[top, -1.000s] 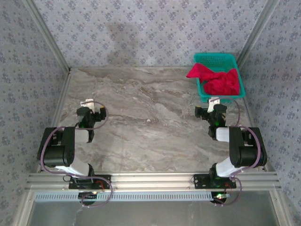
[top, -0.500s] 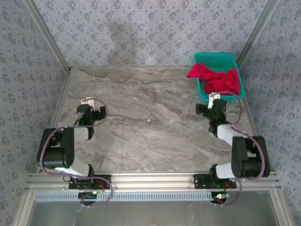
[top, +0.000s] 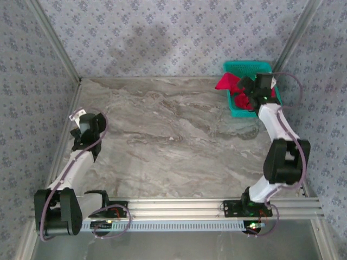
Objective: Fold the inside-out t-shirt
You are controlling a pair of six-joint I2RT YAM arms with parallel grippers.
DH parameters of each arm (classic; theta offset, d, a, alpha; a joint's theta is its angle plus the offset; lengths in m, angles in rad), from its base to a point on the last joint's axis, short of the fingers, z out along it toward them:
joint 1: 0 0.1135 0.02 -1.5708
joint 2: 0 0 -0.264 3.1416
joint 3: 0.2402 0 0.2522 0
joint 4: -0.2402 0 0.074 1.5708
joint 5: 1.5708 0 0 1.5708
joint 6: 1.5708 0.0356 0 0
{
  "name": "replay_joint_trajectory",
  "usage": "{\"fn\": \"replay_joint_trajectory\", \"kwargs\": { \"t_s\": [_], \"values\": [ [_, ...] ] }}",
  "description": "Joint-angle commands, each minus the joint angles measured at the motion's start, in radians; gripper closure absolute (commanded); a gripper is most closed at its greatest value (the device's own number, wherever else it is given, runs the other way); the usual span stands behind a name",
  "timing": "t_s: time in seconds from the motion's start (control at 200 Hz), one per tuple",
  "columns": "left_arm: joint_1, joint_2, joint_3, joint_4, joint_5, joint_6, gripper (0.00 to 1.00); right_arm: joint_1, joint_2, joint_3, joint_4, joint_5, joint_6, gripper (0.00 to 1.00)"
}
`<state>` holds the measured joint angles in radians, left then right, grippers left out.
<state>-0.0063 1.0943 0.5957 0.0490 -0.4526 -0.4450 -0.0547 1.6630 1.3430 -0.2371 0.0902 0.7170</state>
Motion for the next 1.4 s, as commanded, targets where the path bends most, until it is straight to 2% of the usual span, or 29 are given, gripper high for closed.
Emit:
{"fn": "replay_joint_trajectory", "kwargs": {
  "t_s": [0.0, 0.095, 0.285, 0.35, 0.48, 0.485, 0.54, 0.58, 0.6, 0.76, 1.049, 1.194, 1.394],
  "values": [
    [0.006, 0.006, 0.002, -0.121, -0.101, -0.166, 0.00, -0.003, 0.124, 0.161, -0.257, 0.068, 0.221, 0.02],
    [0.013, 0.029, 0.028, -0.155, -0.094, -0.163, 0.00, -0.013, 0.224, 0.220, -0.271, 0.106, 0.266, 0.06],
    [0.013, 0.066, 0.027, -0.110, -0.049, -0.124, 0.00, -0.025, 0.433, 0.419, -0.360, 0.112, 0.292, 0.07],
    [0.015, 0.064, 0.025, -0.104, -0.041, -0.118, 0.00, -0.027, 0.475, 0.457, -0.360, 0.115, 0.298, 0.13],
    [0.014, 0.062, 0.008, -0.063, 0.006, -0.096, 0.00, -0.028, 0.504, 0.465, -0.321, 0.141, 0.303, 0.49],
    [0.015, 0.061, 0.007, -0.061, 0.008, -0.096, 0.00, -0.029, 0.504, 0.467, -0.319, 0.143, 0.302, 0.55],
    [0.014, 0.064, 0.001, -0.049, 0.023, -0.089, 0.00, -0.030, 0.502, 0.470, -0.325, 0.157, 0.300, 0.82],
    [0.015, 0.067, 0.000, -0.041, 0.035, -0.085, 0.00, -0.030, 0.492, 0.473, -0.335, 0.167, 0.299, 0.96],
    [0.014, 0.068, 0.000, -0.038, 0.042, -0.083, 0.00, -0.030, 0.483, 0.472, -0.338, 0.174, 0.295, 1.00],
    [0.015, 0.074, -0.007, -0.011, 0.079, -0.063, 0.00, -0.010, 0.333, 0.394, -0.274, 0.232, 0.238, 1.00],
    [0.014, 0.074, -0.026, 0.016, 0.107, -0.066, 0.00, 0.056, -0.021, 0.274, -0.143, 0.231, 0.152, 1.00],
    [0.016, 0.071, -0.024, 0.013, 0.124, -0.069, 0.00, 0.152, -0.151, 0.269, -0.081, 0.262, 0.063, 1.00],
    [0.016, 0.081, -0.025, 0.033, 0.155, -0.075, 0.00, 0.360, -0.255, 0.359, -0.007, 0.339, -0.145, 1.00]
  ]
}}
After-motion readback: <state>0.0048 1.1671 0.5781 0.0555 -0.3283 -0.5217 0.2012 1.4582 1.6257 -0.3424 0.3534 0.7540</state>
